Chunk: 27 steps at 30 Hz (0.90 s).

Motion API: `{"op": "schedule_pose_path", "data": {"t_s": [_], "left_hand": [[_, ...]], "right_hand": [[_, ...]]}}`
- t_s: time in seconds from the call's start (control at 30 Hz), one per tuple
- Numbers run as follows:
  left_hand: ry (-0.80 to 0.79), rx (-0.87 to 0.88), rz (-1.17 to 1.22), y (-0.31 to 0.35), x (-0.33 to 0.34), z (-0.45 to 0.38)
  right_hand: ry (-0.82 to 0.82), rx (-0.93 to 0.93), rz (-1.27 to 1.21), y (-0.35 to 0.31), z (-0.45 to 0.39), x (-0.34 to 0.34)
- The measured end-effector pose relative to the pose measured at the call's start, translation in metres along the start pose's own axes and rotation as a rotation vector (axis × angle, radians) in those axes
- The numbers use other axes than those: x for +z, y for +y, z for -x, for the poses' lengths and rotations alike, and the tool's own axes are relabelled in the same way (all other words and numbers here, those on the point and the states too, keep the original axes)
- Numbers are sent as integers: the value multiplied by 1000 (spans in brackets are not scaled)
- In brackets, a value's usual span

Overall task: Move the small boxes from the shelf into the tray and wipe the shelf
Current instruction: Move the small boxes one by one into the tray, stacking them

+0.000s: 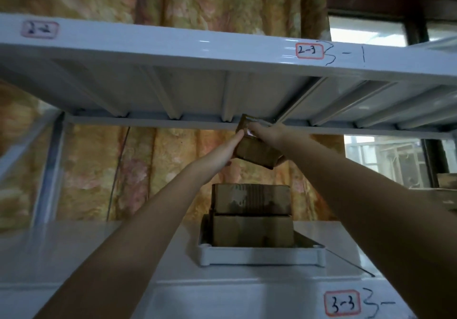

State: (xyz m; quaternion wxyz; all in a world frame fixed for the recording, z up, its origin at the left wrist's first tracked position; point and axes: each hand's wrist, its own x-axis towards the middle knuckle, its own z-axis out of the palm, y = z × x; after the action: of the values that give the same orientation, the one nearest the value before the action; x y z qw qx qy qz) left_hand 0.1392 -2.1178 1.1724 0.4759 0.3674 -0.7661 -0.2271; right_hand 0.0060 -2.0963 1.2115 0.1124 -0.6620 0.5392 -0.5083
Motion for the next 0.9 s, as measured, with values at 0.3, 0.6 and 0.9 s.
{"op": "schedule_pose_path", "data": {"t_s": [0.3, 0.6, 0.9], "left_hand": [[117, -24, -54, -26, -12, -10], [219, -72, 45, -64, -10, -13], [142, -33, -10, -81, -19, -11]], "right_hand": [[-41, 36, -325, 21, -18, 31], [-63, -182, -97, 32, -27, 42], [-174, -82, 77, 62, -49, 47]]}}
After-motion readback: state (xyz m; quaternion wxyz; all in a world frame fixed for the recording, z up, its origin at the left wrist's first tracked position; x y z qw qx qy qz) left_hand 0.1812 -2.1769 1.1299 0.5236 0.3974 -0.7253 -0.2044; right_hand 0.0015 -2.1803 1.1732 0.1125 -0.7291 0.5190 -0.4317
